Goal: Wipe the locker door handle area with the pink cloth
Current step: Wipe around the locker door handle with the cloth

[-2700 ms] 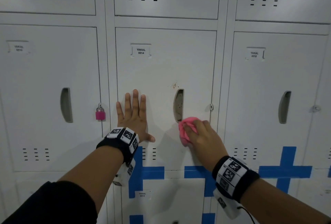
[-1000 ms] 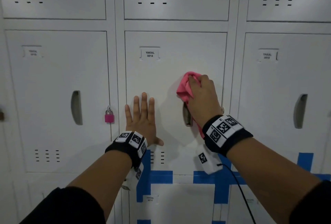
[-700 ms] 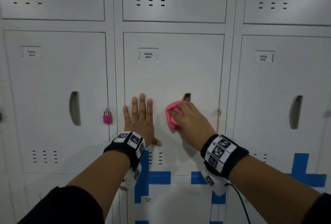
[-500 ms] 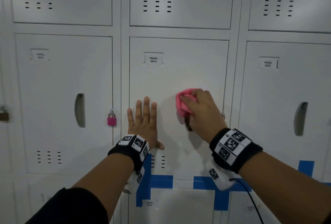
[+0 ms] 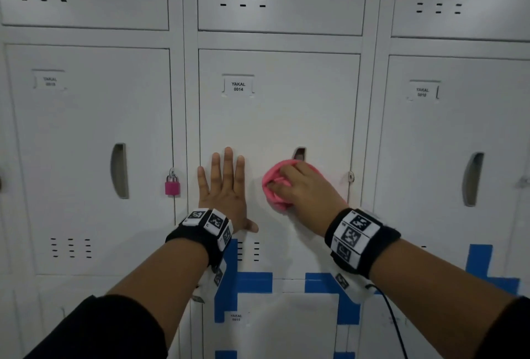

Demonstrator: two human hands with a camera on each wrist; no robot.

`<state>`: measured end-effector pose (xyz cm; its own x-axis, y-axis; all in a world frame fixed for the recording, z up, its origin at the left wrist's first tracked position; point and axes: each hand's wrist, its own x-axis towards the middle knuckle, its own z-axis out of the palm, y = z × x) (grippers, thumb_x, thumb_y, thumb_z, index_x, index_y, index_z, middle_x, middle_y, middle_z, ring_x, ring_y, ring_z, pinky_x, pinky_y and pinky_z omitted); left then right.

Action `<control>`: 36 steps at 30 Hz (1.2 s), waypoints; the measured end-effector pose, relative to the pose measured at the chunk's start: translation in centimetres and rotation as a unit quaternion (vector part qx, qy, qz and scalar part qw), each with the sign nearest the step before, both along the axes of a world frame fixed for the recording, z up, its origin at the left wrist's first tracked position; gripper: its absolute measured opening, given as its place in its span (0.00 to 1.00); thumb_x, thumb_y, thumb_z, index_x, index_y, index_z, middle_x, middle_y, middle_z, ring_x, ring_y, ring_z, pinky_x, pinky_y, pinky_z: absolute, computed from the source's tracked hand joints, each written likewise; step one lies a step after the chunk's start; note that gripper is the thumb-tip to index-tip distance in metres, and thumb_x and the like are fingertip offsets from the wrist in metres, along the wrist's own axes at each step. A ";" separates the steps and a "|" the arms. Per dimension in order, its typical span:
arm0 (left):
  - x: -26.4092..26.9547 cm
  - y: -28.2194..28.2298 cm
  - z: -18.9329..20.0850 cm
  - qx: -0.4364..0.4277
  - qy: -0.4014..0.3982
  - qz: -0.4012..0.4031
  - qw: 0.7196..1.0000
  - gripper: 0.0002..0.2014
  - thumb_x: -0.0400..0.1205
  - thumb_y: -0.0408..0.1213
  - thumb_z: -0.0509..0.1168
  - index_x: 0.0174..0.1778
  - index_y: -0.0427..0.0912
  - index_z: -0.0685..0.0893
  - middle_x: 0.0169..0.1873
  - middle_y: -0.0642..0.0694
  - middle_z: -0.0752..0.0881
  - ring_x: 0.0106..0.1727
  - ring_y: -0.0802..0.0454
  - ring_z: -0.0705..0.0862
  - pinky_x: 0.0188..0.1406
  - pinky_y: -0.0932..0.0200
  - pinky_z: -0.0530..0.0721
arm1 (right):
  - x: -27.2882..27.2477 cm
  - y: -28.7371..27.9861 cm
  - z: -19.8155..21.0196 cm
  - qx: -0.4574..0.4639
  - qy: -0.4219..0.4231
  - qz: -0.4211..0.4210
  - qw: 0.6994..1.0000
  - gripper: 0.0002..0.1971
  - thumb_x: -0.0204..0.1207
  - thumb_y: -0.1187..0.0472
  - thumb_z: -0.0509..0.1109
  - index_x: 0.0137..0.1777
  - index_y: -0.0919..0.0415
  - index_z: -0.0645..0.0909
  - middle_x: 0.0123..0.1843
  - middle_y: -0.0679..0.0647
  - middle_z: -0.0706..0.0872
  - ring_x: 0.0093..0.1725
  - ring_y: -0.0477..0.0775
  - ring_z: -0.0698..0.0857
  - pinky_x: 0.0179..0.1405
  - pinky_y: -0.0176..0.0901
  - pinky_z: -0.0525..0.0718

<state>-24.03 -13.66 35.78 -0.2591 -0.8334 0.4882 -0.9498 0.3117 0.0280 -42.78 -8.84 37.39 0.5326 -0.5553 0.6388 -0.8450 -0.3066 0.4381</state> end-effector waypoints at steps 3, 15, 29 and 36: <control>0.2 -0.1 0.0 -0.001 -0.004 -0.006 1.000 0.78 0.57 0.73 0.72 0.68 0.41 0.11 0.67 0.39 0.09 0.69 0.36 0.11 0.71 0.31 0.21 | -1.2 1.0 -1.8 0.002 0.026 -0.006 1.000 0.18 0.71 0.62 0.72 0.62 0.54 0.87 0.61 0.56 0.86 0.61 0.61 0.81 0.63 0.59 0.83; 0.1 0.2 0.2 0.009 -0.007 0.005 1.000 0.77 0.59 0.72 0.72 0.67 0.41 0.10 0.66 0.38 0.08 0.67 0.36 0.10 0.70 0.31 0.20 | -2.1 1.3 3.7 -0.127 -0.307 0.041 0.942 0.18 0.78 0.68 0.72 0.67 0.61 0.82 0.62 0.54 0.76 0.60 0.55 0.71 0.64 0.34 0.76; 0.1 0.3 0.1 0.007 0.001 -0.005 1.000 0.78 0.57 0.72 0.73 0.65 0.42 0.08 0.65 0.40 0.07 0.66 0.38 0.08 0.70 0.32 0.20 | 0.0 0.3 -3.1 -0.010 -0.344 -0.038 0.938 0.29 0.74 0.72 0.67 0.76 0.63 0.70 0.70 0.62 0.72 0.67 0.61 0.73 0.69 0.53 0.78; 0.0 0.3 0.2 0.011 0.001 -0.005 1.000 0.78 0.56 0.73 0.72 0.66 0.42 0.09 0.67 0.39 0.08 0.68 0.36 0.10 0.70 0.31 0.20 | 0.1 2.5 -5.1 0.024 -0.287 -0.013 0.957 0.24 0.75 0.60 0.63 0.72 0.61 0.75 0.66 0.56 0.74 0.64 0.53 0.74 0.68 0.45 0.80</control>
